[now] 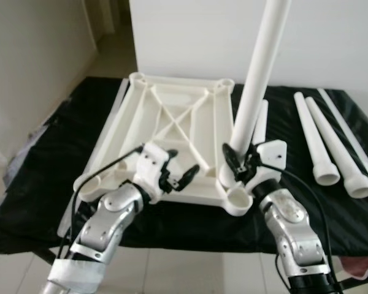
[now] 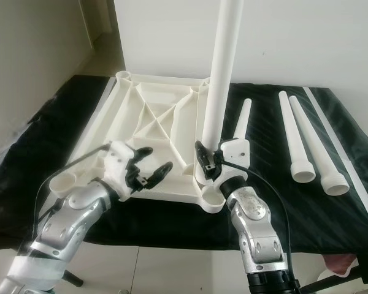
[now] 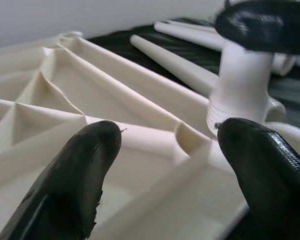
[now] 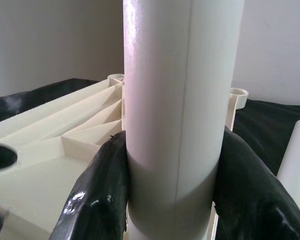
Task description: Building children table
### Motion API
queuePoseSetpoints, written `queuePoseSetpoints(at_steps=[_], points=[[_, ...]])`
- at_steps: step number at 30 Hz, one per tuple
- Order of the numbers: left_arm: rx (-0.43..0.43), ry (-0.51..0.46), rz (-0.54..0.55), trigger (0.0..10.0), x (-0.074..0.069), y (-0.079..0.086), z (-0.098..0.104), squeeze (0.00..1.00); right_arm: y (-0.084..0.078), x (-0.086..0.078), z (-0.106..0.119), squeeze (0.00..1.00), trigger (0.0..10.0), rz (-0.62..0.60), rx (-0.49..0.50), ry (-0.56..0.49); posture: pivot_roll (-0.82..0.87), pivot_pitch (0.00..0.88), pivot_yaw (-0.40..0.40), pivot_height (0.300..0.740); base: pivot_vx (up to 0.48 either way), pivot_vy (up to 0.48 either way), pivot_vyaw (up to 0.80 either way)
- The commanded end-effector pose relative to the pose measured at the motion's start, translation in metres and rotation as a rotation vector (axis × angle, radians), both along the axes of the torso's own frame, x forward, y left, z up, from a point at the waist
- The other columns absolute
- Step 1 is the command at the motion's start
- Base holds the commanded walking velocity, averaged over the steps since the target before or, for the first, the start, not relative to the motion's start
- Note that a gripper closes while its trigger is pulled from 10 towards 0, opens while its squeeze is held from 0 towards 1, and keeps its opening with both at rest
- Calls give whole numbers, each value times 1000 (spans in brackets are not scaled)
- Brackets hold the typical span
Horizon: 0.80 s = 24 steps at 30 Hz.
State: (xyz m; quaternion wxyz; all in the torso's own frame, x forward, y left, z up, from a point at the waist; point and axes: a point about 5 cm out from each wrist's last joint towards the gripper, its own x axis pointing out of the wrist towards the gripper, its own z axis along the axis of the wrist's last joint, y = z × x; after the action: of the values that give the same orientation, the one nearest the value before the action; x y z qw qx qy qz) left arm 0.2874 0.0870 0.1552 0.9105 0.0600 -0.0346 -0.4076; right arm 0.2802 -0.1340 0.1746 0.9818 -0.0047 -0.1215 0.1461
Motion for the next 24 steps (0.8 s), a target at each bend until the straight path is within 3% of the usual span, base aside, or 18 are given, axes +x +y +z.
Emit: queuePoseSetpoints(at_steps=[1, 9, 15, 18, 24], points=[[109, 32, -309, 10000, -15, -7, -11, 0, -1, -3, 2, 0, 10000, -25, 16, -23, 29, 0, 7, 740, 0, 0, 0], [302, 60, -325, 10000, -12, 5, -32, 0, -2, -1, 4, 0, 10000, -41, 11, -31, 24, 0, 3, 740, 0, 0, 0], [355, 60, -321, 10000, -10, 7, -37, 0, -3, 0, 5, 0, 10000, -44, 9, -36, 22, 0, 5, 740, 0, 0, 0], [421, 27, -258, 10000, 4, 5, -42, 0, -3, 1, 6, 0, 10000, -50, 8, -45, 22, 0, 4, 740, 0, 0, 0], [375, -7, -166, 10000, 24, -3, -35, 0, -3, 2, 7, 0, 10000, -57, 13, -50, 11, 0, 7, 740, 0, 0, 0]])
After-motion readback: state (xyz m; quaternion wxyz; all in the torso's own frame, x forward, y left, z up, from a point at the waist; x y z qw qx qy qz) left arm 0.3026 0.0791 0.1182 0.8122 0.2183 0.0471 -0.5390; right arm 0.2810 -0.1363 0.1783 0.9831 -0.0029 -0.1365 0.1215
